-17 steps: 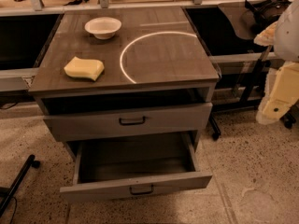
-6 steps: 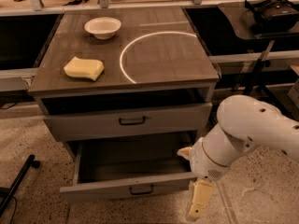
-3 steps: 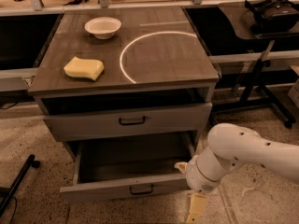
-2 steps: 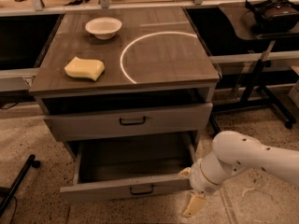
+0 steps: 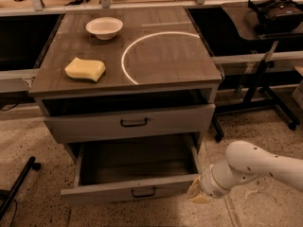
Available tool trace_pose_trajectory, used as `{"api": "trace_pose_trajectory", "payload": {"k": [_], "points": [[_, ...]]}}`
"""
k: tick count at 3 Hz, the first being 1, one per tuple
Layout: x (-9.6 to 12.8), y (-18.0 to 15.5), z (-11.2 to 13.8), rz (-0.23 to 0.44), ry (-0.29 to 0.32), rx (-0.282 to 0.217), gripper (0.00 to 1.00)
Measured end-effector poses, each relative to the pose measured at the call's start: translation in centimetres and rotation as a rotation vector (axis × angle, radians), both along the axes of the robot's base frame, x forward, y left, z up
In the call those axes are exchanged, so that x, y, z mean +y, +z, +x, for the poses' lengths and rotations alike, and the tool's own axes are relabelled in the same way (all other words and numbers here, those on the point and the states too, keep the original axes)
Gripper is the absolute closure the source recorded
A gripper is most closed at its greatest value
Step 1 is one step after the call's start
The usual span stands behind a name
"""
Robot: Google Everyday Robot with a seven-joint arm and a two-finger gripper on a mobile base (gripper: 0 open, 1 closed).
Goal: Close middle drawer
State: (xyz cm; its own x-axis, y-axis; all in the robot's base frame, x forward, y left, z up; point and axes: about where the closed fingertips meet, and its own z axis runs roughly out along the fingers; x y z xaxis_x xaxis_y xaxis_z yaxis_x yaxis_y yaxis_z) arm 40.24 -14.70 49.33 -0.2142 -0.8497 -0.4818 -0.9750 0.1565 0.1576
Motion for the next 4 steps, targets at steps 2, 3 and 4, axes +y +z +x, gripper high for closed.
{"api": "trace_pose_trajectory", "payload": {"k": [2,3,4], "points": [[0.1,-0.6,-0.1,0.002,-0.002,0.009,1.0],[-1.0,-2.5,1.5,-0.047,-0.038,-0.024,1.0],[-2.2,-4.7,3.1,-0.117,-0.084,-0.053,1.0]]}}
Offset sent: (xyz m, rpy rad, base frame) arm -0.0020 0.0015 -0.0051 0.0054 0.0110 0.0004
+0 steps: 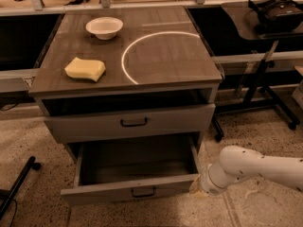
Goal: Close middle drawer
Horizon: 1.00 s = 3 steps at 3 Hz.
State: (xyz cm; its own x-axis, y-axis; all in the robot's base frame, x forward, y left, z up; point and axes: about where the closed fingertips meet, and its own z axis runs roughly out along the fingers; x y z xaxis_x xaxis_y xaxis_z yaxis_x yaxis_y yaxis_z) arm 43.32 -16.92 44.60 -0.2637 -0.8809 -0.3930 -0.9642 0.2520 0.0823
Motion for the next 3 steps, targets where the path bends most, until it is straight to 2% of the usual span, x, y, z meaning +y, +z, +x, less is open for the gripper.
{"api": "trace_pose_trajectory", "payload": {"k": [2,3], "points": [[-0.8,-3.4,2.9,-0.1,-0.056,-0.048,1.0],[-0.5,-4.2,4.0,-0.119,-0.073,-0.082,1.0]]}}
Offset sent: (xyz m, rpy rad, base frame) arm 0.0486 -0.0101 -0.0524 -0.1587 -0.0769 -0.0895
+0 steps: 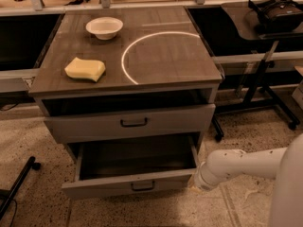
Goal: Close middle drawer
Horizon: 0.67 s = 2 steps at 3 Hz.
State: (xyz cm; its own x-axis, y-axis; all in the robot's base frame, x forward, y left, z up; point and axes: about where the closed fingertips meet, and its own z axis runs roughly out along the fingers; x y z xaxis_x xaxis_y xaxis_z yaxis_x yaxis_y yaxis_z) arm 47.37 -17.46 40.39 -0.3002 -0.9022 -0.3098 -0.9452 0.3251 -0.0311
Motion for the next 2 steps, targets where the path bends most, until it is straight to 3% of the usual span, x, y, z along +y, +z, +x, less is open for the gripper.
{"api": "trace_pose_trajectory", "payload": {"k": [2], "points": [[1.36,-0.74,2.65,0.038,-0.011,-0.091,1.0]]}}
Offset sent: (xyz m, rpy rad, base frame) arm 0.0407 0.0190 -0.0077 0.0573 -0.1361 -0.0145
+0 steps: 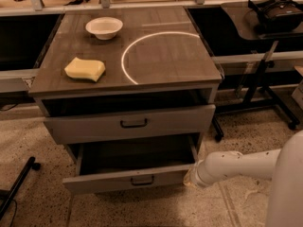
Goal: Close middle drawer
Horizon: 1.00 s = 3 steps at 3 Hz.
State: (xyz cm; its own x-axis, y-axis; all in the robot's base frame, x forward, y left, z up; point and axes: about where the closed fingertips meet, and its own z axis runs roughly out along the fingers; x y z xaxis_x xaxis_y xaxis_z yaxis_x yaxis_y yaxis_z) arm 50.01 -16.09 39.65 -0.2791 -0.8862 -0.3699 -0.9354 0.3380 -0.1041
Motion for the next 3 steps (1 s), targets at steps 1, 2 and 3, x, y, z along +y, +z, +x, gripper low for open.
{"api": "trace_pose_trajectory", "payload": {"k": [1,2,3], "points": [[0.1,-0.4,1.2,0.039,-0.011,-0.024,1.0],[-0.2,-0.8,2.9,0.081,-0.03,-0.047,1.0],[-1.0,-1.4,4.9,0.121,-0.056,-0.063,1.0]]}}
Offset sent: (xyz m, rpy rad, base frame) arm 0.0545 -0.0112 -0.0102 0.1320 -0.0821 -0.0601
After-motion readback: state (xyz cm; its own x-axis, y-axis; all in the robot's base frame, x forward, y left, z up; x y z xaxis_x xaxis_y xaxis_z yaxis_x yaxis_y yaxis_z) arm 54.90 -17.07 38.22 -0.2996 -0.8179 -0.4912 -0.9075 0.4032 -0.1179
